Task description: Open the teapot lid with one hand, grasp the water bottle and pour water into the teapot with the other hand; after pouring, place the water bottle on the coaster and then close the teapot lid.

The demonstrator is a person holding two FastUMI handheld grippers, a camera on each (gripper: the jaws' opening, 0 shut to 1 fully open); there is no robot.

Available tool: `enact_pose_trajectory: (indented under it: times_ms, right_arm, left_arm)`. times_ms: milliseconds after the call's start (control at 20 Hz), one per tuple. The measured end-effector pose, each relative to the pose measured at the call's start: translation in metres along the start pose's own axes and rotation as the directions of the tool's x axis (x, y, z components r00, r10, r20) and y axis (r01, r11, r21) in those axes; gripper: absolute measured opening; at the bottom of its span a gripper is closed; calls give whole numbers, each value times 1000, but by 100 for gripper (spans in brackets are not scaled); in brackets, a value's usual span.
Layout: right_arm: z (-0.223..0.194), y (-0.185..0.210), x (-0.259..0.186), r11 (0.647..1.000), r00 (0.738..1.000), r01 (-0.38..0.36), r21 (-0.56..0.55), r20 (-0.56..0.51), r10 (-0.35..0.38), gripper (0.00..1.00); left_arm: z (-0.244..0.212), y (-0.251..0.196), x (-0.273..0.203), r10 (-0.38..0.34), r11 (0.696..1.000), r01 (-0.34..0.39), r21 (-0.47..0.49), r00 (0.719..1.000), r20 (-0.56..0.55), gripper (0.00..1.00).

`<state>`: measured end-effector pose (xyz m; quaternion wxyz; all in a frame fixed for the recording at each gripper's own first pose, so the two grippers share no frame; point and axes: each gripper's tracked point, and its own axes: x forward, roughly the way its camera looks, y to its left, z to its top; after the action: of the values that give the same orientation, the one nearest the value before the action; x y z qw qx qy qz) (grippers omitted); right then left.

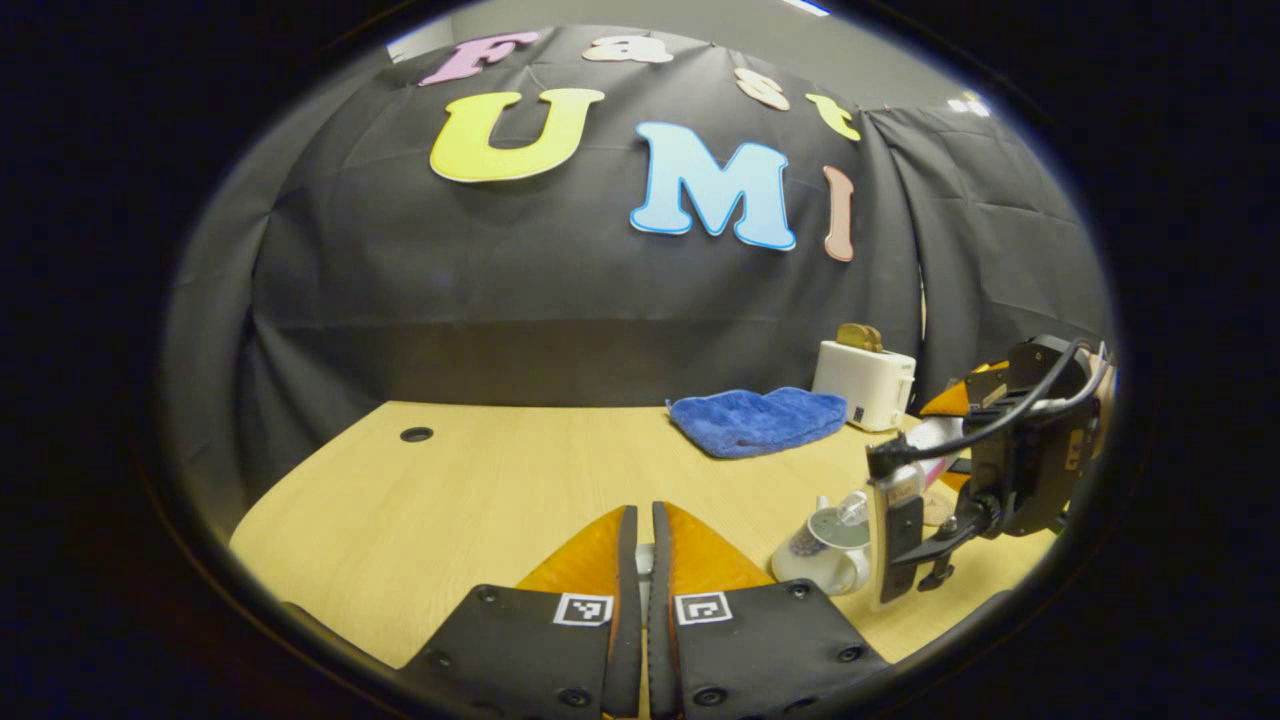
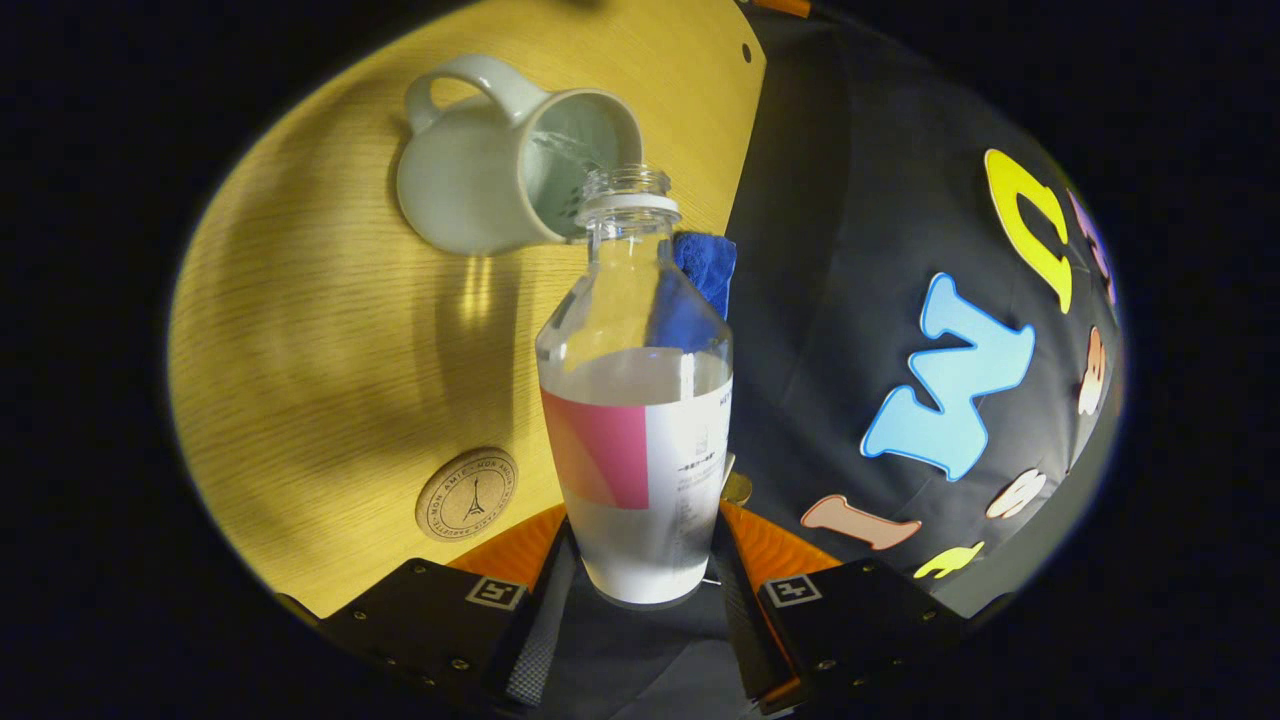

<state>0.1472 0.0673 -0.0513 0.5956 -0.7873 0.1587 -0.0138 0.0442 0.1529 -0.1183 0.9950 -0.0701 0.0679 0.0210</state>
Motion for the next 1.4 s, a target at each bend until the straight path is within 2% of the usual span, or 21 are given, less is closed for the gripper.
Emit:
enact_pose_trajectory:
  times_ms: [300,400,600,650,800,1050,1200,1400]
  right_arm:
    - [0,-10,-4,997,999,39,-67,13,-38,71]
    - [1,-14,-7,995,998,60,-85,26,-58,71]
    - [5,-20,-10,984,994,103,-146,47,-97,71]
    - [5,-22,-10,982,993,110,-153,48,-103,71]
    - [3,-23,-10,980,993,116,-162,41,-111,71]
    - [4,-30,-10,969,990,137,-204,55,-128,71]
    - [8,-35,-11,961,987,156,-229,68,-144,71]
    - [10,-38,-11,955,985,166,-248,81,-150,71]
  left_arm:
    - [0,3,0,8,1000,-8,-1,1000,2,9]
    - [0,3,0,8,1000,-8,-1,1000,2,6]
    - [-1,3,0,7,1000,-7,-6,1000,2,11]
    - [0,3,-1,7,1000,-7,-8,1000,3,8]
    - [-3,5,-2,9,1000,-9,-11,1000,2,6]
    - [-3,8,-2,15,1000,-15,-16,1000,-2,11]
    - [-5,8,-1,16,1000,-16,-25,1000,-4,6]
    - [-5,9,-2,18,999,-18,-31,1000,-3,8]
